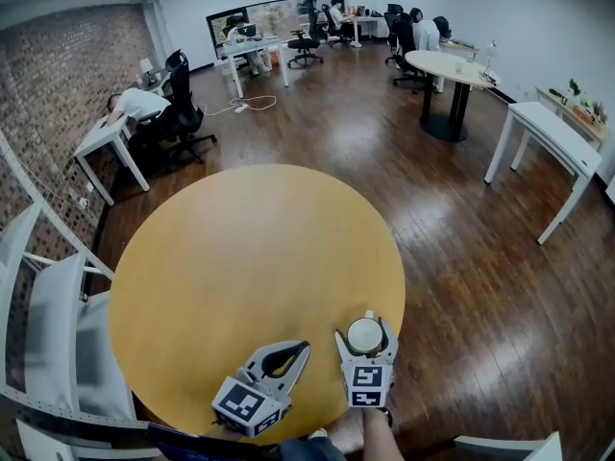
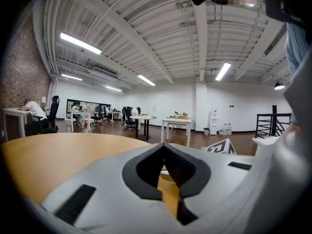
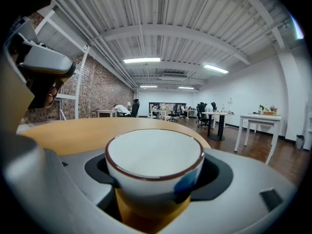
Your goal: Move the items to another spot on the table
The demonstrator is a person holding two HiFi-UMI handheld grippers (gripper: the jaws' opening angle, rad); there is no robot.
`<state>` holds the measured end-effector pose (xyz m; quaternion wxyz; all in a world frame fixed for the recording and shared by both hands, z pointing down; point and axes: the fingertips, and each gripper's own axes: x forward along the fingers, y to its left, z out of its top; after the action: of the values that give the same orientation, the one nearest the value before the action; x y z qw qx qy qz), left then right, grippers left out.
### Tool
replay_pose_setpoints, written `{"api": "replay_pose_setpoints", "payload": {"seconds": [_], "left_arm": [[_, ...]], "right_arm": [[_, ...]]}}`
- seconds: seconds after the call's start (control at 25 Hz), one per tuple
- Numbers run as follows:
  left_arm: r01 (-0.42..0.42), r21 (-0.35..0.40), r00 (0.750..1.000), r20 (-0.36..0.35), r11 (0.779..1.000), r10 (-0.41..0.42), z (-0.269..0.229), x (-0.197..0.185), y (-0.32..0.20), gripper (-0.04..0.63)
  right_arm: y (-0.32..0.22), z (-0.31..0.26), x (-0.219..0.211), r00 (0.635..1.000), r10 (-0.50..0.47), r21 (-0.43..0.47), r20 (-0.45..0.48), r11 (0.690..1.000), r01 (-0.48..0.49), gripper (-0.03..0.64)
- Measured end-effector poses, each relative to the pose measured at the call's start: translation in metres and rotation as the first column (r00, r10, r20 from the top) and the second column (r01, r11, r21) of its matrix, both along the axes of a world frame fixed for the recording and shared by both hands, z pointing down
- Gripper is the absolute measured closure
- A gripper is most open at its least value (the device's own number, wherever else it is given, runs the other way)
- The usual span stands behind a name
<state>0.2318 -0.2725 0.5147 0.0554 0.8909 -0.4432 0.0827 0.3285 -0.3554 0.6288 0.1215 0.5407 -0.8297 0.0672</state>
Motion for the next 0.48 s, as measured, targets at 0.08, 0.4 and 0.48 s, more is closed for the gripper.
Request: {"api": "replay_pose_setpoints", "payload": {"seconds": [0.08, 0.4, 0.48], "left_arm": [[0.007, 0.006, 1.0, -0.002, 1.0, -0.007, -0.002, -0.003, 0.0, 0.59], [0.042, 0.01, 0.999, -0.018, 0.999, -0.042, -0.016, -0.015, 0.004, 0.591], [0.052, 0.01, 0.998, -0.02, 0.999, -0.052, -0.02, -0.018, 0.008, 0.591]], "right_arm": [[0.0, -0.007, -0.003, 1.0, -0.006, 0.009, -0.003, 1.0, 0.006, 0.21], [0.008, -0.04, -0.011, 0.999, -0.03, 0.047, 0.012, 0.998, 0.03, 0.21], [0.011, -0.051, -0.012, 0.999, -0.034, 0.061, 0.016, 0.998, 0.033, 0.21]]}}
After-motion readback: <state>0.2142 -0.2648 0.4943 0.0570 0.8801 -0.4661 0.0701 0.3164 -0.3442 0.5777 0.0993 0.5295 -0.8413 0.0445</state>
